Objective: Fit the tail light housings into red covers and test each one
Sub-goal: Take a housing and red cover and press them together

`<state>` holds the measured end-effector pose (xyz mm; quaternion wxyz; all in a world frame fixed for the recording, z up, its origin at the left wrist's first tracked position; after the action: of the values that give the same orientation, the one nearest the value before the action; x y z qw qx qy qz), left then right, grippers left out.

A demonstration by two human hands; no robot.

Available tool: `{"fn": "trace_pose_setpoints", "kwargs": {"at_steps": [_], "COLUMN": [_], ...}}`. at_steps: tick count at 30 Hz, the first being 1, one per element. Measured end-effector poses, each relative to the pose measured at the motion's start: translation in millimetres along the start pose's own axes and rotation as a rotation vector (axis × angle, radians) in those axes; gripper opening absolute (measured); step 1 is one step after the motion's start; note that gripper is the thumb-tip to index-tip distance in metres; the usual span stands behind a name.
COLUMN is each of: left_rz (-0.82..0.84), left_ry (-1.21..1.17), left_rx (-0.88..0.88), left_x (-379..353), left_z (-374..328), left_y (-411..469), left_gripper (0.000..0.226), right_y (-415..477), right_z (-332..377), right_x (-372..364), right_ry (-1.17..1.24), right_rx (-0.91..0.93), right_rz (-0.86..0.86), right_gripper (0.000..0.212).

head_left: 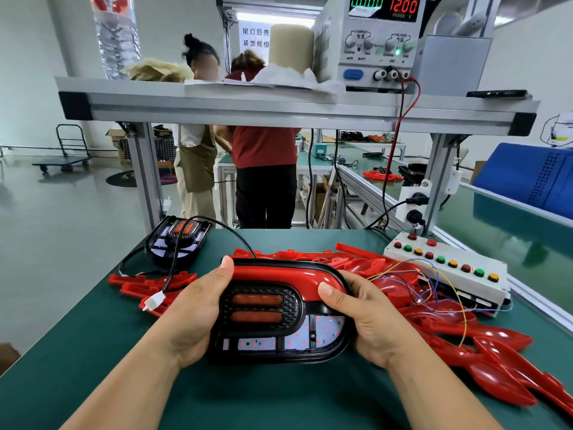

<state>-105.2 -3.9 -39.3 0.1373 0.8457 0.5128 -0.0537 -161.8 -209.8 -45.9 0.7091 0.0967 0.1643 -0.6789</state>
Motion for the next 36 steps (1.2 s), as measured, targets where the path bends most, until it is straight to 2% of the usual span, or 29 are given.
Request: {"fn": "trace_pose_setpoints", "kwargs": {"at_steps": [6, 11, 15, 18, 22, 25, 26, 27, 29, 32, 34, 36], "left_rz": [-0.114, -0.130, -0.143, -0.141, -0.116, -0.096, -0.170, -0.277, -0.446, -0.433, -0.349, -0.286], "left_ry": [0.125, 0.116, 0.056, 0.017, 0.052, 0.346, 0.492, 0.638, 1.005, 1.433, 1.546, 1.612], "left_rx": [-0.126, -0.103, -0.091, -0.061, -0.025, -0.120, -0.181, -0.241, -0.271, -0.024, 0.145, 0.232], "left_x": [-3.0, -5.8, -12.3, -16.8, -16.0, -3.5, 9.1, 25.5, 58.8, 90.0, 93.6, 91.5], "left_z": [0.9, 6.4, 12.7, 18.8, 21.4, 10.2, 4.2, -3.2, -17.5, -20.5, -11.8, -3.5], "left_y": [2.0, 2.4, 1.4, 2.0, 1.8, 2.6, 4.6, 5.8, 5.7, 3.0, 4.2, 7.7], "left_gripper": [0.059, 0.061, 0.060, 0.058, 0.058, 0.060, 0.055, 0.041, 0.018, 0.011, 0.016, 0.026], "right_y": [1.1, 0.1, -1.8, 0.3, 2.1, 2.4, 2.9, 3.6, 4.6, 6.5, 7.5, 8.1], "right_z": [-1.6, -1.4, 4.2, 5.3, 5.4, 9.0, 10.2, 11.3, 12.5, 11.1, 9.5, 8.6], "right_x": [-3.3, 1.3, 10.5, 18.2, 21.5, 26.3, 28.5, 30.7, 35.3, 38.8, 38.2, 37.5], "right_ry": [-0.006, 0.000, 0.044, 0.048, 0.056, 0.111, 0.145, 0.187, 0.251, 0.286, 0.282, 0.276], "right_rx": [0.021, -0.021, -0.045, -0.022, -0.001, 0.005, 0.006, 0.002, -0.007, -0.017, -0.028, -0.036], "right_rz": [-0.038, -0.042, 0.047, 0.003, -0.048, -0.100, -0.117, -0.135, -0.180, -0.237, -0.251, -0.247], "right_gripper": [0.051, 0.051, 0.038, 0.026, 0.022, 0.026, 0.029, 0.032, 0.038, 0.044, 0.042, 0.036]}}
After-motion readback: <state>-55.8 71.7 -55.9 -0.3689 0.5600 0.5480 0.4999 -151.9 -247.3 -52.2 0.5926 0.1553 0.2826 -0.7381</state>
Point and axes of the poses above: each hand's wrist, its own y-axis towards the middle knuckle, its own x-axis out of the back of the hand, z = x × y, the point moved 3 cm from there along y, towards the middle knuckle, and after that the axes turned 12 degrees about -x, right-handed, at the moved point
